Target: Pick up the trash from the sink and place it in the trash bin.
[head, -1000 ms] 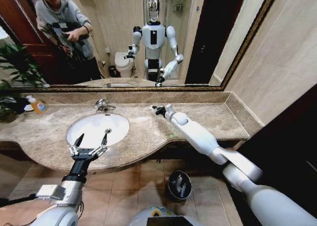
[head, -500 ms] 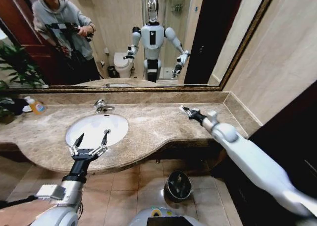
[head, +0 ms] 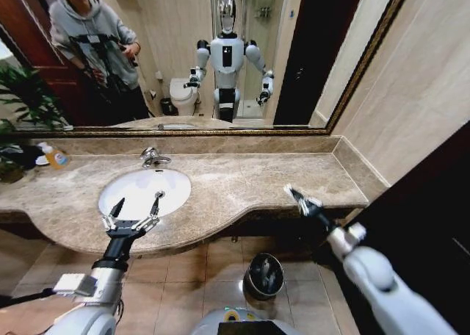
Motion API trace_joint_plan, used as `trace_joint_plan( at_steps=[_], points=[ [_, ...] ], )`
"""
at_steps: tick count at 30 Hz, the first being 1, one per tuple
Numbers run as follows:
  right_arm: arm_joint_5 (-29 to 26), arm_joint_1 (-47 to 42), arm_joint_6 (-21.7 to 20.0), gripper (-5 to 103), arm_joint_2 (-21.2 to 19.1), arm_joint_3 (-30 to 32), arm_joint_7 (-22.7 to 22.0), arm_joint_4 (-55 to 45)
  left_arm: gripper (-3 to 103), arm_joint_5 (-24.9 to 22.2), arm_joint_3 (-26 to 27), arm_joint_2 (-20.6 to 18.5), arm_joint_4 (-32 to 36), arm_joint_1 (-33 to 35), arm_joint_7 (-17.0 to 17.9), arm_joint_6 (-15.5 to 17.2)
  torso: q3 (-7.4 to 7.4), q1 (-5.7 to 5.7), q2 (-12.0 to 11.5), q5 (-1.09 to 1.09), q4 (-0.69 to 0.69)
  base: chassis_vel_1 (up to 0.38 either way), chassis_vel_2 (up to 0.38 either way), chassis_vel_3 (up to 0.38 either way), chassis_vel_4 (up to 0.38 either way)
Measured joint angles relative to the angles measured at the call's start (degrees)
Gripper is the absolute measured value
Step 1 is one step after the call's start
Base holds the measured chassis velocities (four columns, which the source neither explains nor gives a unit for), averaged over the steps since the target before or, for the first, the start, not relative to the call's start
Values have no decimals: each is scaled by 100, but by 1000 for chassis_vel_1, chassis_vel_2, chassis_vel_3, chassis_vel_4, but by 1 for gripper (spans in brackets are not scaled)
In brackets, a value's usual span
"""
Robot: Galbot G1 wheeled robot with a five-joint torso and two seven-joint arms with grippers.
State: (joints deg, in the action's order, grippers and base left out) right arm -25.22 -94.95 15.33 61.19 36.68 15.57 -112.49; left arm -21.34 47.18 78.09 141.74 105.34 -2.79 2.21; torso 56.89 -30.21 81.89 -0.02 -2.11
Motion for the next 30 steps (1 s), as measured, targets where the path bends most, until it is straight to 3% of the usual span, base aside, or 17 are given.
trace_joint_plan(
  at_steps=[8,14,22,30],
  points=[
    [692,-13,554,0,458,-667,-198,1343,100,0,0,0,0,0,0,0,1,-1,-1,2,-1,0,0,0,0],
    [869,288,486,0,524,-1087,-100,2283,100,0,0,0,0,0,0,0,1,-1,-1,1,0,0,0,0,0],
    [1804,1667,484,0,1070,-1433,-114,4772,100,0,-1,0,0,0,0,0,1,-1,-1,2,-1,0,0,0,0],
    [2183,2118,361,0,1196,-1427,82,5672,100,0,0,0,0,0,0,0,1,-2,-1,1,-1,0,0,0,0]
  ],
)
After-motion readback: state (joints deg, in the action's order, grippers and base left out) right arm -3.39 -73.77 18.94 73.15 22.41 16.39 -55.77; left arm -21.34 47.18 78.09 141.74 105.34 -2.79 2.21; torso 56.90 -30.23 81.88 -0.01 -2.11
